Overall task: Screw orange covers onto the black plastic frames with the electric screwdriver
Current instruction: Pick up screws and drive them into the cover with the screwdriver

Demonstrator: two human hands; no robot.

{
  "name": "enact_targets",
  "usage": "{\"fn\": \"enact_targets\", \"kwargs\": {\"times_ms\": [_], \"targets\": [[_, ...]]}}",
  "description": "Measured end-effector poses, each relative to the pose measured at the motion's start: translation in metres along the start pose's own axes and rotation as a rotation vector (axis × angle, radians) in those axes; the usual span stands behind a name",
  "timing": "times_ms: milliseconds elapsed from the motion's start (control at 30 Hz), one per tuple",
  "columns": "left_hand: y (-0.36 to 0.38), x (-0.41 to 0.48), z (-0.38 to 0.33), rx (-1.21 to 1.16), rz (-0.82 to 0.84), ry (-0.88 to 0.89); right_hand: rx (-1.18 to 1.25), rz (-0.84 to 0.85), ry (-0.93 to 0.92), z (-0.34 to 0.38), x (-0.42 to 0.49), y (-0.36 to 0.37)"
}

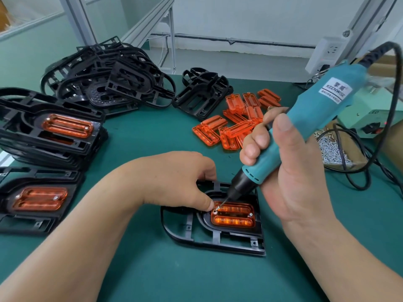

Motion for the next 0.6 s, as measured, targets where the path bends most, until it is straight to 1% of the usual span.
{"fn": "enact_targets", "kwargs": {"times_ms": [200,300,433,600], "targets": [[0.0,0.0,-0.002,-0.035,0.005,-0.012,-0.074,0.051,0.004,-0.001,-0.001,0.005],[0.0,0.001,-0.003,-0.064,0.006,-0.014,-0.115,0.126,-0.021,0.002,-0.001,0.012],[0.001,-0.003,-0.008,-0.131,0.027,0.008,-0.237,0.246,-0.042,0.003,0.002,0.033],[0.002,-0.007,-0.012,-0.168,0.013,0.011,-0.379,0.348,0.051,-0.011,0.013,0.057]]}}
Point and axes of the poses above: each hand's wrist, its own x-axis towards the middle knuckle, its own y-axis out of the palm, z = x × y, the point moved 5 cm from there along x, towards the middle knuckle, and after that the axes turned 15 degrees about z, right-handed, at the moved point
